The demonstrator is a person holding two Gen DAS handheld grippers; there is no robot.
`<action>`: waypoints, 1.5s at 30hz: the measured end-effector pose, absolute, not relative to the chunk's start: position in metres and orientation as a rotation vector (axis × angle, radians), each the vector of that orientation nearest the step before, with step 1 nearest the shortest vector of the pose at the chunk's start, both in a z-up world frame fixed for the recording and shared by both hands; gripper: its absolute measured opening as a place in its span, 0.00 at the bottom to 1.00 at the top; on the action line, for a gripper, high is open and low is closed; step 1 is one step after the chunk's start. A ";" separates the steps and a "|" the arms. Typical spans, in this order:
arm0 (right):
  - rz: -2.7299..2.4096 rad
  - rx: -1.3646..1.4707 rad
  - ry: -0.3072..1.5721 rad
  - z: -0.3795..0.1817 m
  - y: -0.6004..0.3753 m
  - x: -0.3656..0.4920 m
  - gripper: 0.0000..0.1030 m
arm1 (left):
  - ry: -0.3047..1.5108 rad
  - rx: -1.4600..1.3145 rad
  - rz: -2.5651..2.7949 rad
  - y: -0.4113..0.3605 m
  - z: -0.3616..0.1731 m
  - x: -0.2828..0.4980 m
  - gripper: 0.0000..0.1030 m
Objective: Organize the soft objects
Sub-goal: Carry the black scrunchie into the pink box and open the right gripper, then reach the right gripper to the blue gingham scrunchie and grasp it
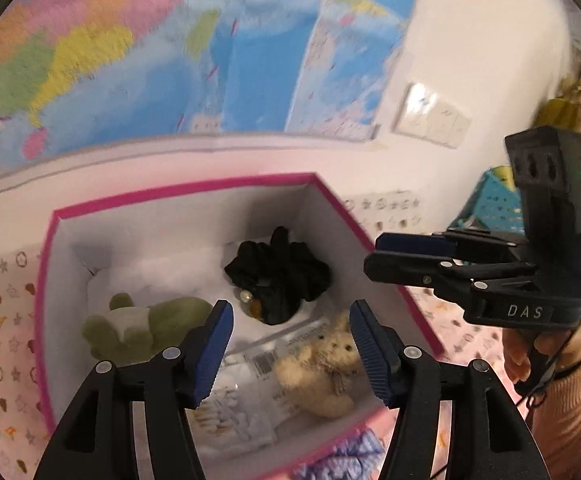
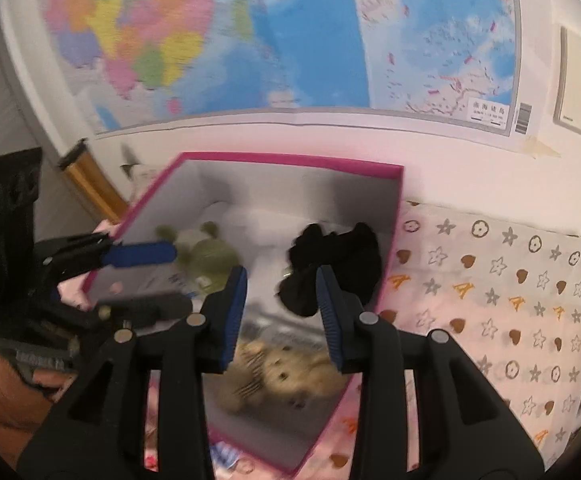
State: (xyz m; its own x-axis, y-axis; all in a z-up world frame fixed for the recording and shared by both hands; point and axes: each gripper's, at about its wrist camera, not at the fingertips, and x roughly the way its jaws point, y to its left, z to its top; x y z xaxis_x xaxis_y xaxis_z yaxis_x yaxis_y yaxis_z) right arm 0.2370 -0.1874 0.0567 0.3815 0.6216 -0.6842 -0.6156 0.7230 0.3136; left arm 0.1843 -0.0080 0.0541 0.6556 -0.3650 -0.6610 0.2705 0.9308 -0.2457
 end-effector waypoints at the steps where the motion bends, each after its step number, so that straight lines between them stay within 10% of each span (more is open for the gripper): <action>1: 0.799 0.012 0.869 0.061 -0.189 0.231 0.38 | 0.763 -0.128 -0.366 -0.007 0.056 0.180 0.60; 32: 0.892 0.276 1.091 -0.049 -0.220 0.121 0.40 | 0.919 -0.205 -0.455 -0.010 -0.026 0.076 0.60; 45: 0.866 0.318 1.131 -0.073 -0.207 0.141 0.47 | 1.018 -0.225 -0.461 -0.018 -0.050 0.101 0.40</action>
